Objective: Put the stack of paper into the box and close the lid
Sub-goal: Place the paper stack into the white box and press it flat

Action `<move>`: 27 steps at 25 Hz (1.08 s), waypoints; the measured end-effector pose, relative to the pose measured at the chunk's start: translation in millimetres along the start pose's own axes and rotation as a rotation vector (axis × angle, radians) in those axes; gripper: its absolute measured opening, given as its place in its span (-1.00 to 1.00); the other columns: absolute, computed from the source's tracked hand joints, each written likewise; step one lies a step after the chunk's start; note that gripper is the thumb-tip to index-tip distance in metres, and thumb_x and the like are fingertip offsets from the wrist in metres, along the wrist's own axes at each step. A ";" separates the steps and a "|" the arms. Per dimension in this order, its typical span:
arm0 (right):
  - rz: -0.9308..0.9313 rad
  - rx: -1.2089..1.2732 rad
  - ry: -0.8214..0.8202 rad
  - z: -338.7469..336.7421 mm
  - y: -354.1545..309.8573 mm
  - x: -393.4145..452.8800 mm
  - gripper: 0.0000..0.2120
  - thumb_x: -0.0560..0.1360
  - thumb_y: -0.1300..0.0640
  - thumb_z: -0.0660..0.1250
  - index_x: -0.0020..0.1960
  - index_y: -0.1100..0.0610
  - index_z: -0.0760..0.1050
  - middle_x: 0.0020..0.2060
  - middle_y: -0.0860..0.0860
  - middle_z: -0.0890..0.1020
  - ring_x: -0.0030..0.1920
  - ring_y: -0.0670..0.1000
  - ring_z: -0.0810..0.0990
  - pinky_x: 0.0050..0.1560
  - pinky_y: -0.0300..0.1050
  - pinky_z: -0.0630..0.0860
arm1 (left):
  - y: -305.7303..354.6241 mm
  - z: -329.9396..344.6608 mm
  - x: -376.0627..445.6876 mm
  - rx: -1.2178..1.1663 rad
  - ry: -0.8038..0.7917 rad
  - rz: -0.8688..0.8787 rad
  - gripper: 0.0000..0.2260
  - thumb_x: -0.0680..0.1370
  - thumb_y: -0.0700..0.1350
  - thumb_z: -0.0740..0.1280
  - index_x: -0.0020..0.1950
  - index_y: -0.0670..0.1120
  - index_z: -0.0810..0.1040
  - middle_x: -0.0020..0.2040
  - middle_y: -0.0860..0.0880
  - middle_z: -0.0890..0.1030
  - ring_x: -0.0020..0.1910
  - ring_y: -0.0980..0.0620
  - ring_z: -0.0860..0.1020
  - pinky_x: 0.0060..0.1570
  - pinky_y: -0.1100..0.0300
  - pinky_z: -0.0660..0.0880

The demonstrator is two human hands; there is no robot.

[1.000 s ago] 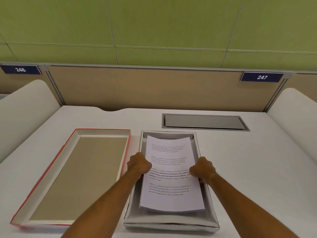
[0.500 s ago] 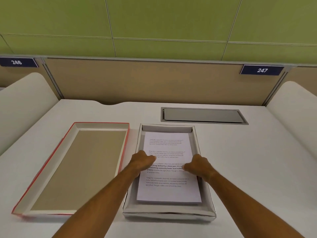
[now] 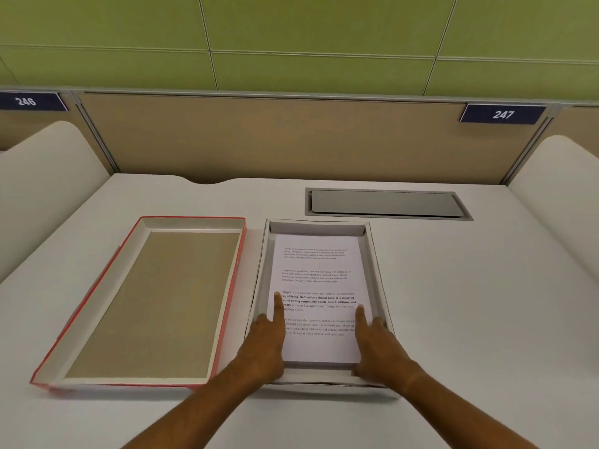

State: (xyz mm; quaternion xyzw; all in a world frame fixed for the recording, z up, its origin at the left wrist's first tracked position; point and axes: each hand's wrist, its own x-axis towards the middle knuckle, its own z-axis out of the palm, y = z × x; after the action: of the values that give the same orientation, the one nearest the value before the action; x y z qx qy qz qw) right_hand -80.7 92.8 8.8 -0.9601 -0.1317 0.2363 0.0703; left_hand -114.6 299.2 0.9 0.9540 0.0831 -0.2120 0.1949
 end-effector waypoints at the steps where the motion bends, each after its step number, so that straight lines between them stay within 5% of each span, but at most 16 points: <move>1: 0.004 -0.006 0.014 0.8 0.3 1.1 0.03 0.45 -0.01 0.46 0.58 0.20 -0.22 0.45 0.27 0.26 0.37 0.18 0.44 0.34 -0.01 0.45 | -0.2 0.5 0.0 0.013 0.011 -0.003 0.11 0.44 -0.17 0.47 0.51 0.06 -0.45 0.55 -0.18 0.15 0.48 -0.15 0.30 0.37 0.03 0.38; 9: 0.044 0.033 -0.016 0.2 -0.5 2.0 0.05 0.45 0.01 0.47 0.58 0.21 -0.23 0.47 0.25 0.24 0.38 0.18 0.43 0.34 -0.01 0.44 | 3.7 -3.2 -0.1 -0.007 -0.021 -0.035 0.07 0.45 -0.15 0.47 0.54 0.03 -0.39 0.59 -0.15 0.08 0.53 -0.17 0.20 0.42 0.01 0.30; 12: 0.071 0.306 -0.107 -16.7 1.5 11.3 0.13 0.32 0.05 0.58 0.58 0.22 -0.13 0.47 0.23 0.28 0.41 0.21 0.40 0.38 0.07 0.45 | 3.6 -20.0 4.1 -0.255 -0.083 0.003 0.10 0.34 0.04 0.56 0.59 -0.02 -0.19 0.53 -0.11 0.25 0.45 -0.13 0.35 0.36 0.04 0.41; 15: 0.077 0.764 -0.051 -41.4 0.9 25.6 -0.32 0.38 0.07 0.55 0.41 0.18 0.37 0.33 0.12 0.55 0.28 0.17 0.55 0.25 0.02 0.52 | 8.2 -41.4 17.2 -0.701 -0.020 -0.008 -0.19 0.35 0.28 0.44 0.49 -0.01 0.25 0.45 -0.03 0.45 0.38 -0.10 0.45 0.32 0.05 0.41; 19: 0.207 1.166 -0.113 -68.0 -1.2 41.2 -0.57 0.55 -0.30 0.14 0.20 -0.01 0.43 0.28 0.10 0.55 0.15 0.14 0.54 0.19 0.09 0.33 | 17.0 -63.1 41.3 -1.176 -0.092 -0.146 -0.36 0.56 0.34 -0.02 0.48 -0.02 0.36 0.42 -0.12 0.48 0.32 -0.19 0.50 0.37 -0.15 0.35; 21: 0.254 1.268 -0.137 -73.7 3.8 49.7 -0.54 0.55 -0.34 0.00 0.14 0.01 0.34 0.06 0.04 0.58 -0.02 0.11 0.55 0.18 0.14 0.34 | 16.6 -72.2 48.0 -1.290 -0.082 -0.242 -0.29 0.54 0.37 -0.11 0.45 -0.07 0.39 0.29 -0.15 0.58 0.09 -0.17 0.60 0.11 -0.02 0.50; 24: 0.302 1.276 -0.098 -71.2 14.0 58.3 -0.45 0.53 -0.39 -0.05 0.21 0.02 0.29 -0.10 0.04 0.59 -0.09 0.11 0.54 0.18 0.10 0.37 | 11.5 -75.5 55.0 -1.301 -0.096 -0.366 -0.07 0.44 0.49 -0.15 0.50 -0.19 0.29 0.40 -0.27 0.47 0.37 -0.28 0.44 0.33 -0.11 0.35; 27: 0.343 1.311 -0.107 -70.0 17.0 59.2 -0.42 0.48 -0.45 -0.06 -0.01 0.06 0.31 -0.26 0.04 0.56 -0.23 0.08 0.54 0.10 0.09 0.39 | 5.3 -78.8 57.8 -1.358 -0.109 -0.406 0.05 0.39 0.54 -0.15 0.49 -0.31 0.24 0.37 -0.32 0.47 0.31 -0.30 0.47 0.24 -0.10 0.40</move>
State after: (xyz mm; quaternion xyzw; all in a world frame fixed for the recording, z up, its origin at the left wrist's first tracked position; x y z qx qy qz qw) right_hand 6.7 88.5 41.2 -0.7133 0.1896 0.3221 0.5929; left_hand -32.2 330.9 43.1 0.5756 0.3630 -0.1928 0.7069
